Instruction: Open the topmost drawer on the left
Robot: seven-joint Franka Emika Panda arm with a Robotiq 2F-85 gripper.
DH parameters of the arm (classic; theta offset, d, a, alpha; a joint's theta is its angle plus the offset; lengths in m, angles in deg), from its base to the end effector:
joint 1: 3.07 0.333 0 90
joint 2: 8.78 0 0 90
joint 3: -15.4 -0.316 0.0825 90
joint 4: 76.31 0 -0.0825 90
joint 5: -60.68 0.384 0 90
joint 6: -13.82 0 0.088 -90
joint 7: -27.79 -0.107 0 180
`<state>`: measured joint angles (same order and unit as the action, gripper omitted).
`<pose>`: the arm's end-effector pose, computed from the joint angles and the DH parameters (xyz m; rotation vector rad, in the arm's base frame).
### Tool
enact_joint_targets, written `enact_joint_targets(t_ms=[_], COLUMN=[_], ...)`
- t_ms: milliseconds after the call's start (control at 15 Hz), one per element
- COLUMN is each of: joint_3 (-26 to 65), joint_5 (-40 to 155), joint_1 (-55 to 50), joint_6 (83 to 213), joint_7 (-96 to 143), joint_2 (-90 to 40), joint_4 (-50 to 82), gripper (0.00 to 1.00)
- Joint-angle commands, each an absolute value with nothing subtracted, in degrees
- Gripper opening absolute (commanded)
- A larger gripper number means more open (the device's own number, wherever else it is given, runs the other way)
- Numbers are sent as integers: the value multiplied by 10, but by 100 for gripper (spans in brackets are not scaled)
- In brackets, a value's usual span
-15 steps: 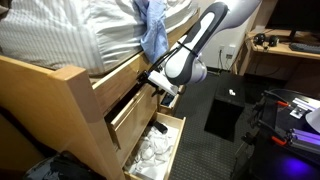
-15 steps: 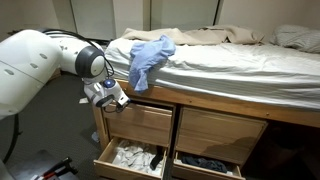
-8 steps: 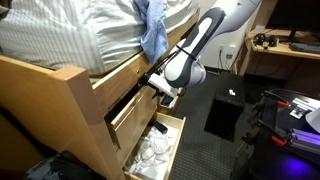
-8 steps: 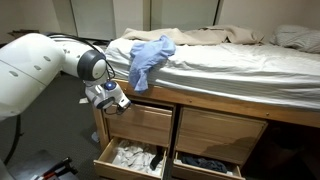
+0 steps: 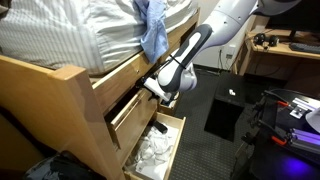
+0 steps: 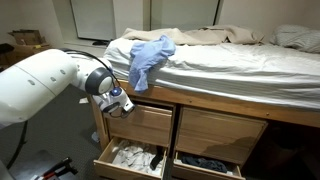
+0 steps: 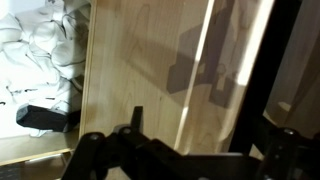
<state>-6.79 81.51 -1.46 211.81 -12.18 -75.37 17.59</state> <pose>0.6414 0.1885 0.0378 -2.2087 1.2288 -0.5161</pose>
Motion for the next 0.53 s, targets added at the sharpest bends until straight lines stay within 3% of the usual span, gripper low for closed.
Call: enact_joint_targets(t_ms=[0, 467], joint_3=[-93, -73], joint_5=[805, 832], joint_1=[-33, -15], joint_6=[2117, 2105], joint_7=[-107, -109], joint_2=[-783, -776], joint_4=[128, 134], gripper=[100, 100])
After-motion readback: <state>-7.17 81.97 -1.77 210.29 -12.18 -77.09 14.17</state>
